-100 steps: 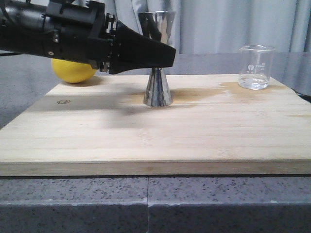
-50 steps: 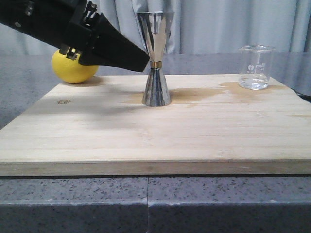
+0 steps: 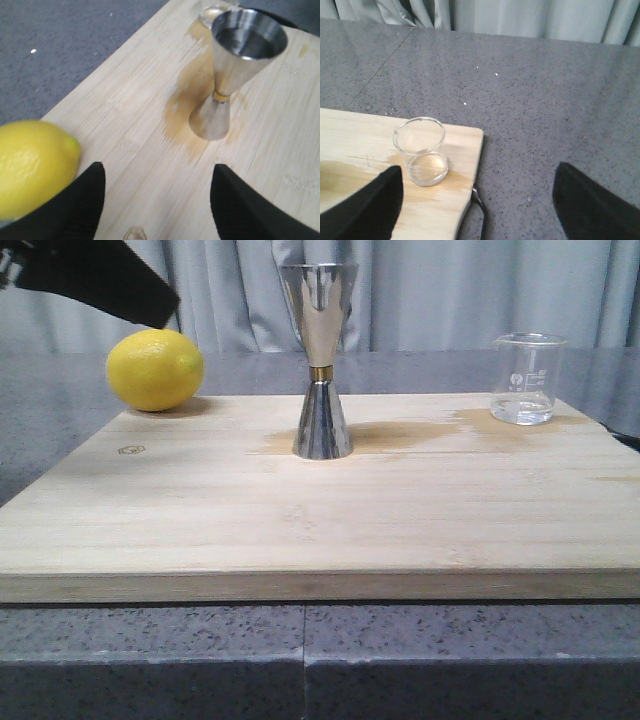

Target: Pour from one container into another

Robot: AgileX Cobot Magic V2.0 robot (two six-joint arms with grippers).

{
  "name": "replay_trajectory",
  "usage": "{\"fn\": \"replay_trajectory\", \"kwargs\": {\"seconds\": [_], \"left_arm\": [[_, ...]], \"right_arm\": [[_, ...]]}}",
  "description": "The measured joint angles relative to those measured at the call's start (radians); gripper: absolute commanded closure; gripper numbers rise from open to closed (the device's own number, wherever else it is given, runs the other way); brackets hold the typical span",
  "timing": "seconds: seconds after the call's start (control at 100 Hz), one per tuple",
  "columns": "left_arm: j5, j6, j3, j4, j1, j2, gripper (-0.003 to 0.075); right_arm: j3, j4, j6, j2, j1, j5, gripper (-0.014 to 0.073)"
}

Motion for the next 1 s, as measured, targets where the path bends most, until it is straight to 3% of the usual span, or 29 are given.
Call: {"fn": "replay_trajectory", "kwargs": {"seconds": [0.31, 0.6, 0.77, 1.0], "left_arm": [[0.044, -0.516, 0.0, 0.449, 0.071, -0.23, 0.029], [0.135, -1.0, 0.009, 0.854, 0.075, -0.396, 0.029], [0.139, -1.279, 0.077, 1.019, 0.075, -0.455, 0.035], [0.146, -1.377, 0.159, 1.087, 0.076, -0.509, 0.0401]], "right_arm": [[0.0, 0.041, 0.0, 0.0, 0.0, 0.187, 0.0041], [-0.035, 0.07, 0.0, 0.0, 0.0, 0.388, 0.0041], [-0.093, 0.072, 0.0, -0.001, 0.0, 0.486, 0.0041], [-0.101, 0.072, 0.0, -0.005, 0.0, 0.553, 0.0041]]}}
